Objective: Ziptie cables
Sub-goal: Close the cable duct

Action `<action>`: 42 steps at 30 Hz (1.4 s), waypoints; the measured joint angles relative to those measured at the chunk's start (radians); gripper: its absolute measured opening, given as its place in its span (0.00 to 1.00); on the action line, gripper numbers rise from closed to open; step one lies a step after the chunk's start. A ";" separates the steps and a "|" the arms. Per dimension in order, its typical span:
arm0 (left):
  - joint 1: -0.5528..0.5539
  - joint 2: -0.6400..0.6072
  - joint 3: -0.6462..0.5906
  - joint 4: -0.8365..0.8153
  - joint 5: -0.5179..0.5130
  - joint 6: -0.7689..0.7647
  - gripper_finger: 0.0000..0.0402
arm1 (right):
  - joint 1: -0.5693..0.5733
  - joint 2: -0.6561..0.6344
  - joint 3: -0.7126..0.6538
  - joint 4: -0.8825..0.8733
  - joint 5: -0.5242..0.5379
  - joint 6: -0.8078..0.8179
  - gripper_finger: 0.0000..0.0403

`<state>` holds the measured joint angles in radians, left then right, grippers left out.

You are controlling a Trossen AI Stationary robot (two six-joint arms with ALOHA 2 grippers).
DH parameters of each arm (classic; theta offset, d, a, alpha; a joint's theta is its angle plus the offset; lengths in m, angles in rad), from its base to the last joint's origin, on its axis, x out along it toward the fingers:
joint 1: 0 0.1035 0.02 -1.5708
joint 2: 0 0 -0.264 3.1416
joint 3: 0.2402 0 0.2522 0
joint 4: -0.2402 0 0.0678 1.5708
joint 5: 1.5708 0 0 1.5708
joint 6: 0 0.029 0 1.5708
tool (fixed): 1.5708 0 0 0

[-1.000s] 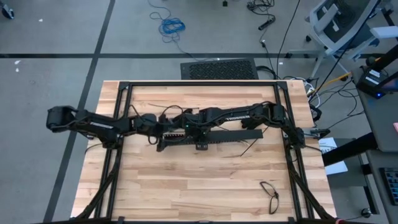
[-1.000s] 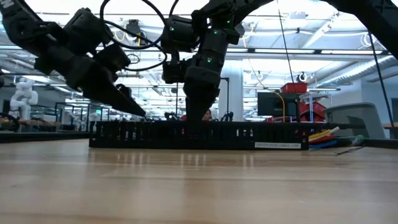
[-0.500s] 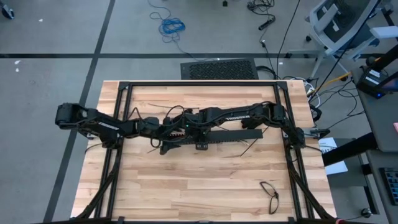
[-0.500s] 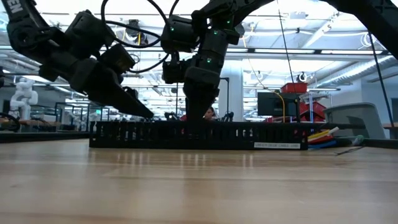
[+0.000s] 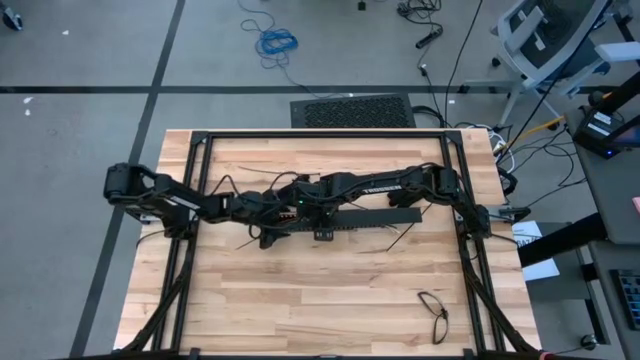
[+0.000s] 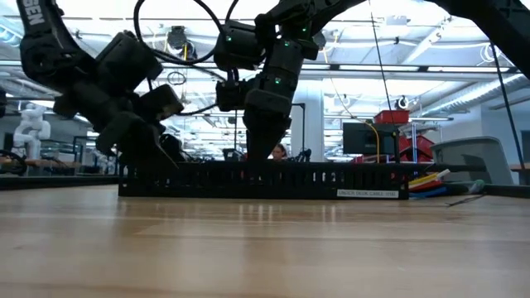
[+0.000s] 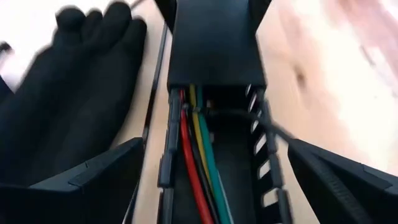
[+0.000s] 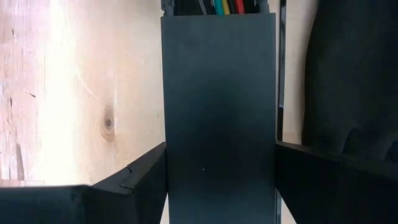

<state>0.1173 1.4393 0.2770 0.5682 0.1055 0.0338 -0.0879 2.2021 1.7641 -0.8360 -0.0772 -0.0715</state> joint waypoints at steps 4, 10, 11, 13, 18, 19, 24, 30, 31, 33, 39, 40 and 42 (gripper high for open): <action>0.000 0.018 0.018 0.010 0.000 -0.001 0.98 | 0.000 0.000 0.000 0.002 0.000 0.005 0.60; 0.000 0.018 0.020 0.034 0.000 -0.002 0.98 | 0.000 0.001 0.000 0.003 0.000 0.004 0.60; 0.000 0.018 0.020 0.028 0.001 -0.001 0.98 | 0.000 0.001 0.000 0.003 0.000 0.004 0.60; 0.000 0.018 0.019 0.016 0.001 -0.002 0.98 | 0.000 0.001 0.000 0.004 0.000 0.004 0.60; 0.000 0.018 0.014 0.016 0.003 -0.002 0.98 | 0.000 0.001 0.000 0.005 0.000 0.004 0.60; 0.000 0.018 0.014 0.016 0.008 -0.002 0.98 | 0.000 0.001 0.000 0.007 0.000 0.004 0.60; 0.000 0.018 0.014 0.011 0.005 -0.002 0.98 | 0.000 0.001 0.000 0.010 0.000 0.004 0.60; 0.031 0.017 0.013 -0.034 -0.028 -0.002 0.98 | 0.000 0.001 0.000 0.012 -0.001 0.005 0.60; 0.038 0.017 0.013 -0.039 -0.027 -0.002 0.98 | -0.001 0.001 0.000 0.014 0.000 0.007 0.60; 0.050 0.011 0.013 -0.053 -0.012 -0.003 0.98 | -0.001 0.001 0.000 0.016 0.000 0.007 0.60; 0.053 -0.039 0.013 -0.067 0.032 -0.002 0.98 | -0.001 0.002 0.000 0.016 0.000 0.007 0.60; 0.053 -0.045 0.013 -0.063 0.032 -0.002 0.98 | -0.001 0.002 0.000 0.016 0.000 0.007 0.60; 0.053 -0.047 0.013 -0.061 0.032 -0.002 0.98 | -0.001 0.002 0.000 0.018 -0.001 0.007 0.60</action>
<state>0.1706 1.3918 0.2897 0.5076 0.1377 0.0322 -0.0887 2.2036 1.7638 -0.8183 -0.0782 -0.0647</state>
